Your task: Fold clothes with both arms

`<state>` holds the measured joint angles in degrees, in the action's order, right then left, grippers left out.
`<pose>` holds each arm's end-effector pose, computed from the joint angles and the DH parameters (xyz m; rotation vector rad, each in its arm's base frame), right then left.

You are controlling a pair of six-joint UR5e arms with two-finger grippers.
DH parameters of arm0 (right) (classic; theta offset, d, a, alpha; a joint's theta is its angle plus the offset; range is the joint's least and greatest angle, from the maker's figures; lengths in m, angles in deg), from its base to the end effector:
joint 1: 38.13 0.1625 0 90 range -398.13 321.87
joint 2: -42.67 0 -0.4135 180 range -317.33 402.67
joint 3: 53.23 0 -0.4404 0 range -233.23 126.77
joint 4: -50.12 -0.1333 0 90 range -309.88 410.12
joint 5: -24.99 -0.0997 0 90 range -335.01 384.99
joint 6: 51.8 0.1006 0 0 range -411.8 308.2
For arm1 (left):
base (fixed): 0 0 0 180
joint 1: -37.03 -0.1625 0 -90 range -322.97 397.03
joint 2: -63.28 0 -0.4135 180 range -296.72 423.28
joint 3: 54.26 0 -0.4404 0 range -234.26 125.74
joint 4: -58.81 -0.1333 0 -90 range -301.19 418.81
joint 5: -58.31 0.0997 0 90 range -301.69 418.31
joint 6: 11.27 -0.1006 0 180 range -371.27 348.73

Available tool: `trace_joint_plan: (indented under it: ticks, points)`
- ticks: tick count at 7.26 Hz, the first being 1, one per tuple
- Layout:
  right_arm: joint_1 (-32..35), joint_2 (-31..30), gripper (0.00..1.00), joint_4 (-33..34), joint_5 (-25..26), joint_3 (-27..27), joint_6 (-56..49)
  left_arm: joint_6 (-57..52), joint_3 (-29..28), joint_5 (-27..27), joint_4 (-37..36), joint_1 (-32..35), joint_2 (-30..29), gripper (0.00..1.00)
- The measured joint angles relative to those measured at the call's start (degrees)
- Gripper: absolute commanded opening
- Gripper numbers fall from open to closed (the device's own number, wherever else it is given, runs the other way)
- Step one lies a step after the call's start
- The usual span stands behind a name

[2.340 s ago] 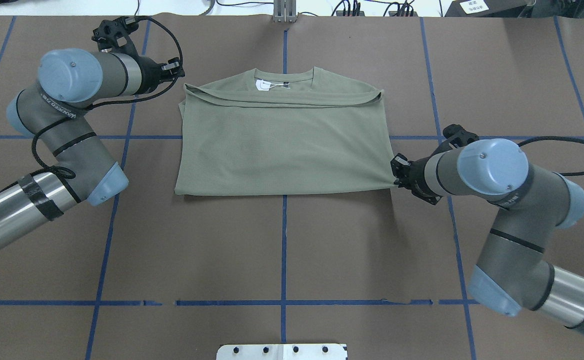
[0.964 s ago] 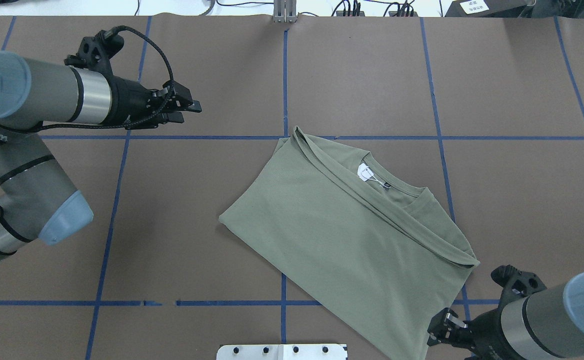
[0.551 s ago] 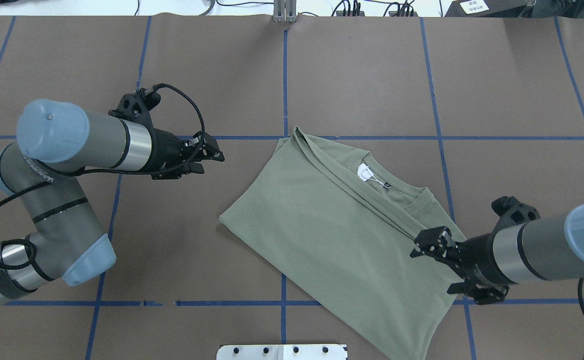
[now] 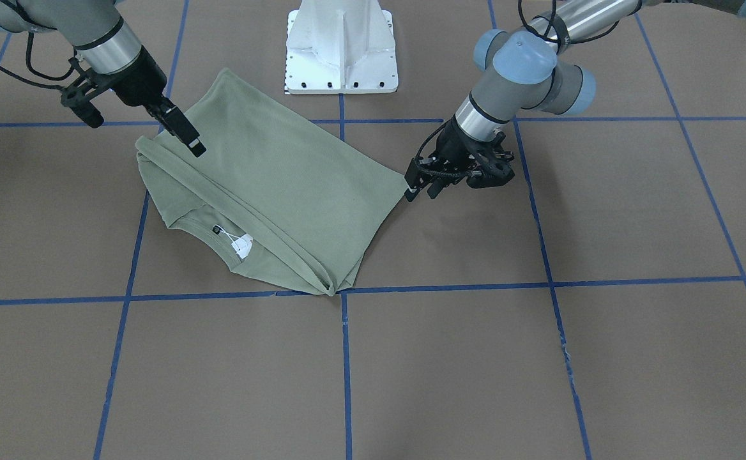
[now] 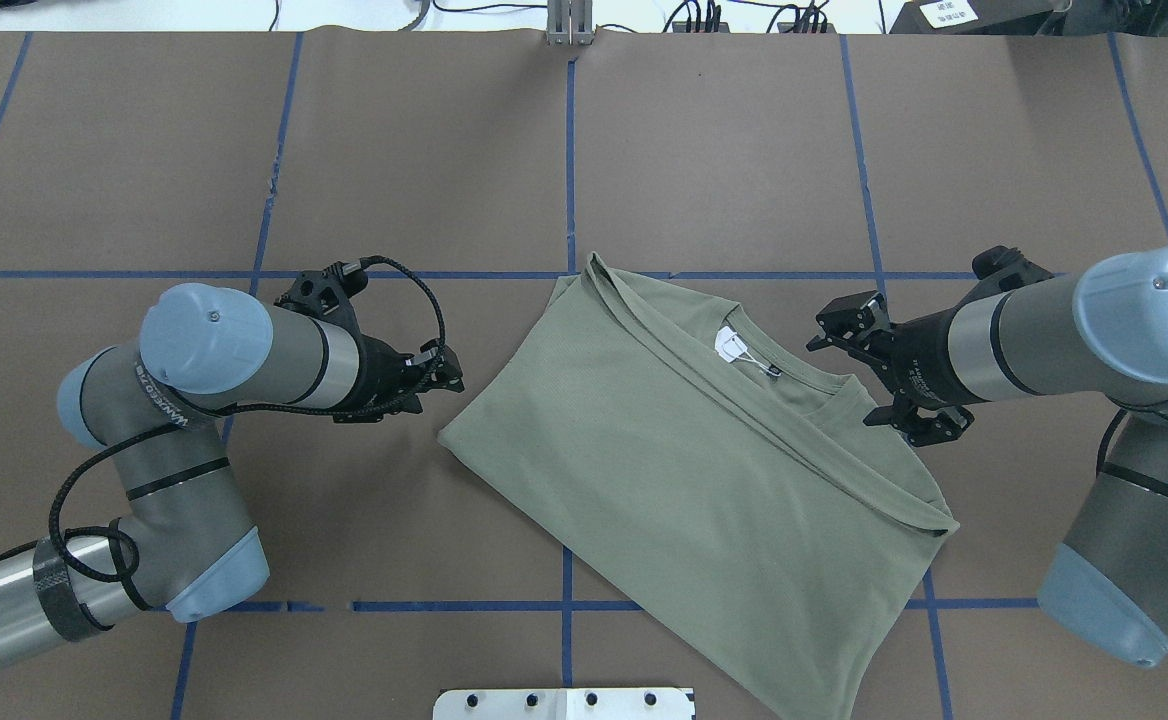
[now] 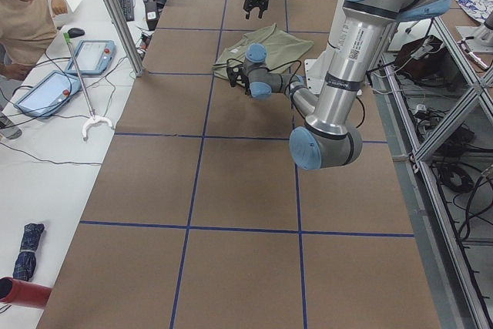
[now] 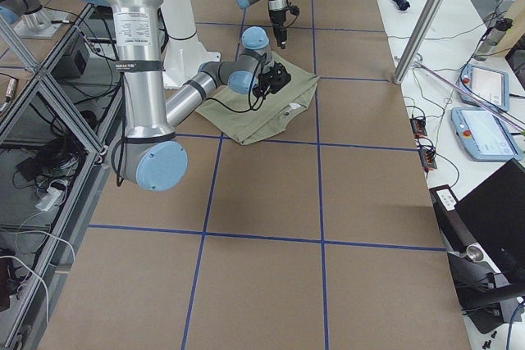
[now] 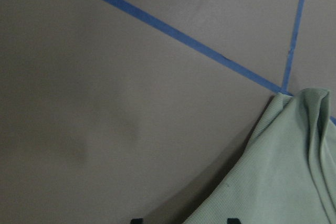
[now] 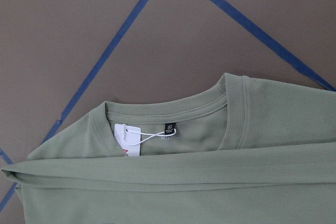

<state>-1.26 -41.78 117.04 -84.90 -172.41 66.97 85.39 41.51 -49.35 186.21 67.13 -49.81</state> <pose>-0.3686 -0.4003 0.2892 -0.2542 -1.0533 0.8616 0.5331 -0.4278 0.2776 -0.0345 1.1852 -0.3872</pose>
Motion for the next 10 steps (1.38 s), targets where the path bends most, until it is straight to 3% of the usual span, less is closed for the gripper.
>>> trace_joint_plan:
  ticks: [4, 5, 7, 10]
  points:
    - [0.2, 0.23, 1.0, -0.03, 0.03, 0.52, -0.02, 0.12, -0.41, -0.45, -0.04, -2.09, 0.18, 0.53]
    - [0.17, 0.28, 1.0, -0.03, 0.03, 0.52, -0.02, 0.16, -0.41, -0.5, -0.04, -2.62, 0.12, 0.43]
    - [0.14, 0.28, 1.0, -0.03, -0.03, 0.52, -0.02, 0.18, -0.46, -0.47, -0.04, -3.27, 0.04, 0.0]
    - [0.13, 0.27, 1.0, -0.03, 0.0, 0.45, -0.02, -0.42, -0.29, -0.45, 0.03, -2.69, 0.56, 0.0]
